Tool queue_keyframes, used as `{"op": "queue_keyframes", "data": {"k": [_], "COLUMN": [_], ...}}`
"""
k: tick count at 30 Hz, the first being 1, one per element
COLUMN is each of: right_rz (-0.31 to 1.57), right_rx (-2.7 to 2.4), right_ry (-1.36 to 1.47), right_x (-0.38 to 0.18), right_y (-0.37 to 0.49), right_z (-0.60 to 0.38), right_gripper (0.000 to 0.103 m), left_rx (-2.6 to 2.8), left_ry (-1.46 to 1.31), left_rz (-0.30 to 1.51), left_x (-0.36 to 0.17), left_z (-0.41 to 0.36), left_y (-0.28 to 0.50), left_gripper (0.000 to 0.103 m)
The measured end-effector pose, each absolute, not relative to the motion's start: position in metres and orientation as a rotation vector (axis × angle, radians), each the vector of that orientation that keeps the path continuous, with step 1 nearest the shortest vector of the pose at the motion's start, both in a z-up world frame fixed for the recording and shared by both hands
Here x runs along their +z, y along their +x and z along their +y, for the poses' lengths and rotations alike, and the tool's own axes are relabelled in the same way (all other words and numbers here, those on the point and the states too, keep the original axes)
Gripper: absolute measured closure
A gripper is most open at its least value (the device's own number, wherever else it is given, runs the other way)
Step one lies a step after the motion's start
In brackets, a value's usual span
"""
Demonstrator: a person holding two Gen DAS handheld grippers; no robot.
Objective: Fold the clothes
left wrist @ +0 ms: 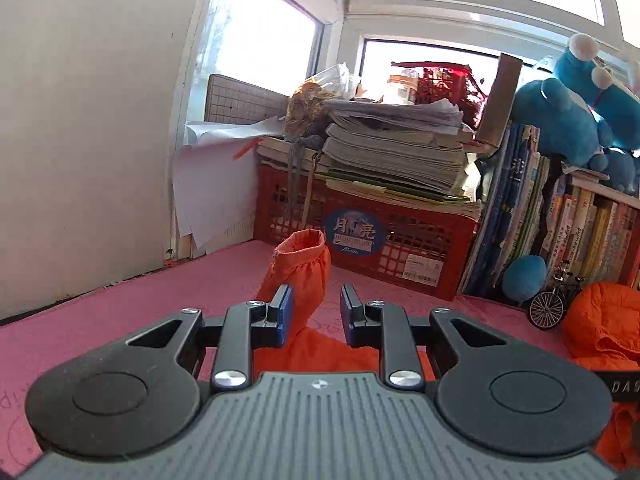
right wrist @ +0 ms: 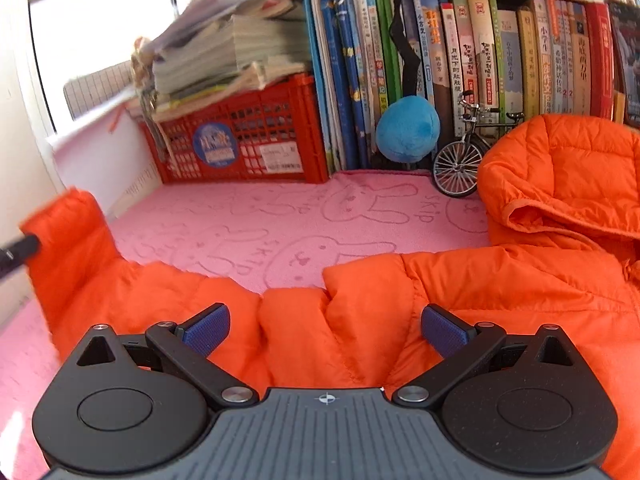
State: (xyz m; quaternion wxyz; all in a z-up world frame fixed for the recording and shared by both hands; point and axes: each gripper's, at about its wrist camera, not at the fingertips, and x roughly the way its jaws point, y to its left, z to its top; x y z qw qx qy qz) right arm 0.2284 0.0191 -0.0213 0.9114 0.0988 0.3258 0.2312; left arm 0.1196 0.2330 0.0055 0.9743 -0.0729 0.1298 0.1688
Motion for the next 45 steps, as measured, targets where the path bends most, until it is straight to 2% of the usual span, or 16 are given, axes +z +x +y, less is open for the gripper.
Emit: {"op": "queue_keyframes", "data": {"k": [5,9,10,12,15,19,22,24,27,28,29,30,32,33,38,45], "right_rz": [0.715,0.696,0.701,0.709,0.700,0.681,0.677,0.673,0.674,0.676,0.678,0.679,0.681,0.682,0.684,0.678], "right_rx": [0.644,0.608,0.586,0.550,0.520,0.499,0.487,0.482,0.479,0.479,0.479,0.479,0.479,0.478,0.481,0.481], "right_ry": [0.493,0.399,0.357,0.269,0.151,0.033,-0.010,-0.026,-0.032,-0.032,-0.031,-0.030,-0.029,-0.029,-0.017,0.031], "right_x": [0.006,0.003,-0.001,-0.015,-0.030,-0.037,-0.043,-0.045,-0.047,-0.047,-0.046,-0.046,-0.047,-0.047,-0.046,-0.043], "right_y": [0.230,0.220,0.219,0.214,0.206,0.197,0.194,0.192,0.191,0.191,0.192,0.192,0.192,0.192,0.192,0.192], "right_z": [-0.018,-0.027,-0.027,-0.023,-0.012,0.004,0.010,0.012,0.013,0.013,0.012,0.012,0.012,0.012,0.011,0.005], "right_gripper": [0.000,0.000,0.000,0.000,0.000,0.000,0.000,0.000,0.000,0.000,0.000,0.000,0.000,0.000,0.000,0.000], "left_rx": [0.299,0.349,0.374,0.431,0.509,0.553,0.553,0.536,0.505,0.504,0.514,0.529,0.544,0.529,0.375,0.158], "left_ry": [-0.100,-0.219,-0.234,-0.292,-0.473,-0.757,-0.806,-0.815,-0.823,-0.830,-0.839,-0.850,-0.881,-0.913,-0.834,-0.504], "left_rz": [0.339,0.293,0.279,0.282,0.341,0.395,0.424,0.425,0.421,0.419,0.424,0.435,0.450,0.440,0.374,0.341], "left_x": [-0.009,-0.006,-0.004,-0.004,-0.011,-0.031,-0.041,-0.042,-0.042,-0.042,-0.043,-0.044,-0.048,-0.049,-0.031,0.000], "left_z": [0.209,0.233,0.242,0.266,0.313,0.367,0.382,0.387,0.392,0.394,0.395,0.397,0.399,0.399,0.373,0.286], "left_y": [0.138,0.121,0.115,0.107,0.100,0.096,0.103,0.112,0.126,0.131,0.136,0.140,0.145,0.144,0.137,0.137], "left_gripper": [0.079,0.076,0.073,0.059,0.047,0.047,0.046,0.034,0.030,0.031,0.042,0.066,0.088,0.092,0.095,0.095]}}
